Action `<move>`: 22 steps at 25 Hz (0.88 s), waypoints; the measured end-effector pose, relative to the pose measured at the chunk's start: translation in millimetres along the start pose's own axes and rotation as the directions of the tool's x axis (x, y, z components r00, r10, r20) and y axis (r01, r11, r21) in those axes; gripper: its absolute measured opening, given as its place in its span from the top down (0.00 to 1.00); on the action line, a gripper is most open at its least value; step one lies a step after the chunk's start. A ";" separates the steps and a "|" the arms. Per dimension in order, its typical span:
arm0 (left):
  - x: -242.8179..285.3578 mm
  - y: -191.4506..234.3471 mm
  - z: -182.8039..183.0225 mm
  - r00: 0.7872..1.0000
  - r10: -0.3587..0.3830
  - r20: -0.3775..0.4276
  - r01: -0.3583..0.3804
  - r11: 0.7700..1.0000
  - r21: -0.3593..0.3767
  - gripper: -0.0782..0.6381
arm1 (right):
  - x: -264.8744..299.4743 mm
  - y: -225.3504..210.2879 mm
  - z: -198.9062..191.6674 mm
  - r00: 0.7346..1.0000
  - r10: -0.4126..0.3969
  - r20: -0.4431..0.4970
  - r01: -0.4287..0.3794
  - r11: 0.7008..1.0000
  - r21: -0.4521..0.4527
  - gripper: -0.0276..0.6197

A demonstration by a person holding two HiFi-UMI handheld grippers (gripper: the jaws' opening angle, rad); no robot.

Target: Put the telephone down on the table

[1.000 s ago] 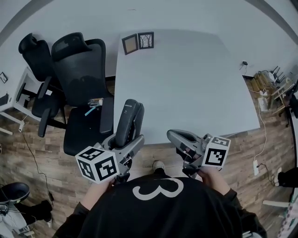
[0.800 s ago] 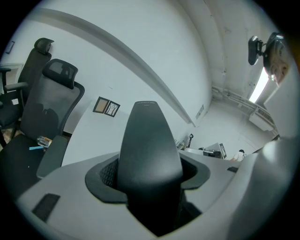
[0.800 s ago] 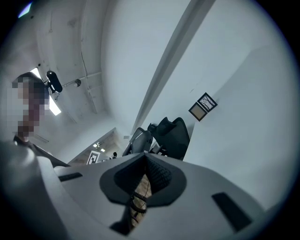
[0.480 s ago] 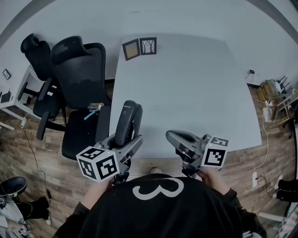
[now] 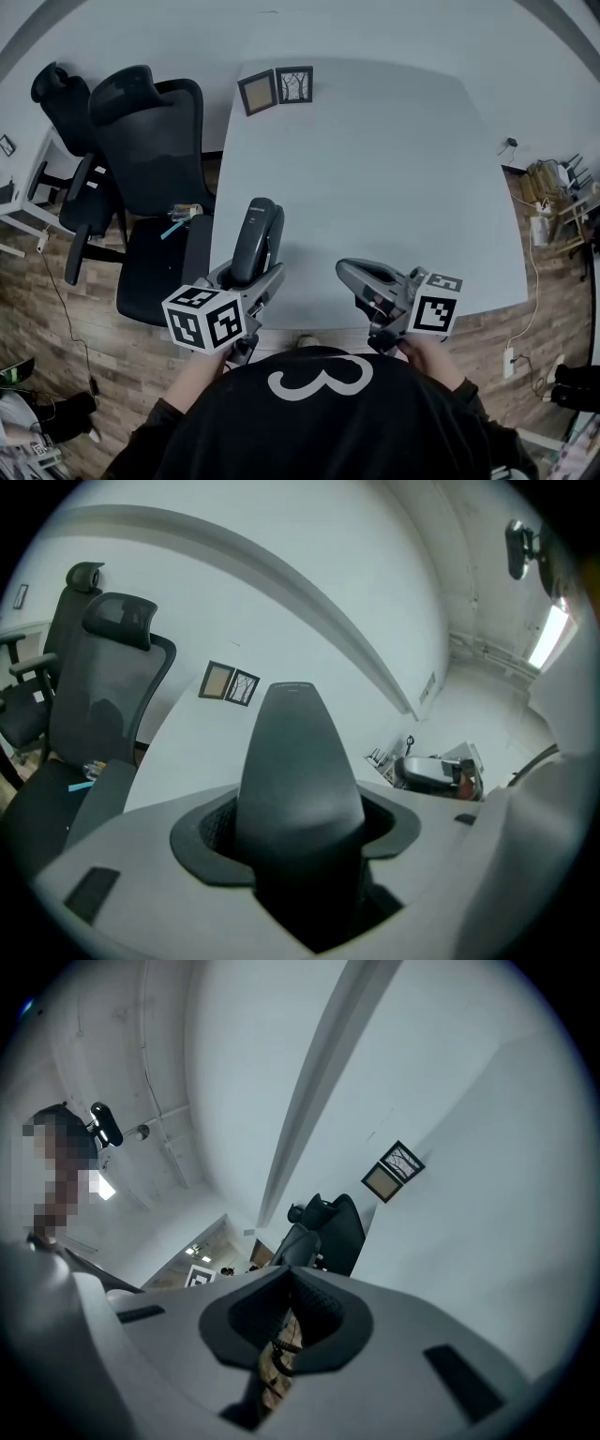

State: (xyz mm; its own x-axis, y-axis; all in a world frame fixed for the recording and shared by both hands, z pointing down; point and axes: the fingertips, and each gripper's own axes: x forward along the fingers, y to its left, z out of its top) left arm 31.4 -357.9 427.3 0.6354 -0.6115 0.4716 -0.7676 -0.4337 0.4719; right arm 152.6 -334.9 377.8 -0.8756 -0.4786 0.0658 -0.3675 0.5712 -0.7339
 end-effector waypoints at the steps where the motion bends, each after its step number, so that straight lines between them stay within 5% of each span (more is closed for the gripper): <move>1: 3.6 3.8 -3.6 1.000 0.017 -0.010 -0.017 1.000 0.017 0.48 | -1.1 -3.6 -1.6 1.000 -0.007 -0.003 0.007 1.000 0.004 0.94; 11: 51.8 63.0 -40.2 0.976 0.182 -0.122 -0.171 0.980 0.098 0.48 | -2.3 -35.6 -2.2 0.999 -0.048 -0.020 0.049 0.997 0.054 0.94; 22: 88.7 100.0 -70.1 0.943 0.276 -0.188 -0.245 0.954 0.172 0.48 | -10.0 -47.3 -11.8 0.995 -0.095 -0.034 0.097 0.992 0.081 0.94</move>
State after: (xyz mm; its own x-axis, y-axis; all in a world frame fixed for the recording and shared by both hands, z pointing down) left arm 16.9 -409.1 568.6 0.4030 -0.5717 0.7146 -0.9025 -0.3777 0.2068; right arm 175.1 -349.3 419.8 -0.8470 -0.5076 0.1579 -0.4242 0.4662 -0.7764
